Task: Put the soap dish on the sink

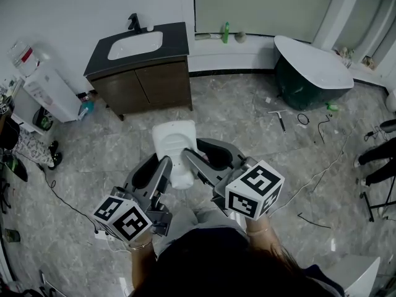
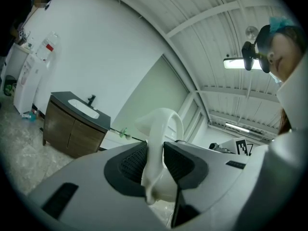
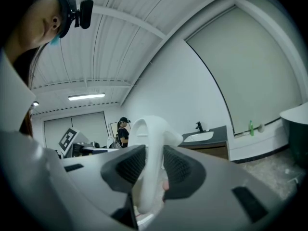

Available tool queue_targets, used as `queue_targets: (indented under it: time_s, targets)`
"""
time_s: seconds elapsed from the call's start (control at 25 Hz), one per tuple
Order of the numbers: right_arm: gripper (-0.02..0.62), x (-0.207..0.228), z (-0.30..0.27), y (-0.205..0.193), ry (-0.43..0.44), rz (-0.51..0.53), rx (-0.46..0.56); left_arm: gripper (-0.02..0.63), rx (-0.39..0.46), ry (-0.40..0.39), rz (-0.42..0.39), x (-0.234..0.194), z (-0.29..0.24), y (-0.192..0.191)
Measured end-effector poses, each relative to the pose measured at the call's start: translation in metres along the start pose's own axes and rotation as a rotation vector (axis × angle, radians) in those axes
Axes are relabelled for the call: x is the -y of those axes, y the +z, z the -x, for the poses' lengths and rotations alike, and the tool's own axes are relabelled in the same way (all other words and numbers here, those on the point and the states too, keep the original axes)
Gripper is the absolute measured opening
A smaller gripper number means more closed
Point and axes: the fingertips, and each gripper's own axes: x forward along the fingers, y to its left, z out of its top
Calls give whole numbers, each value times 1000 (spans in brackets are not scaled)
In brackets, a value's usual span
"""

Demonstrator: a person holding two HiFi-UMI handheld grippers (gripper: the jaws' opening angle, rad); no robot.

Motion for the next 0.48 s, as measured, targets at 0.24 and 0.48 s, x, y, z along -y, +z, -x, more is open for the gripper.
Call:
queue_targets:
  time_s: [0.24,0.48]
  targets:
    - [117,31,-16,-2,-6,8,-43,109,-24,36,16,-16,-31,0]
    - [117,77,-58,-1,-15,-13,-66,109,-45,47,23,-57,-75,13]
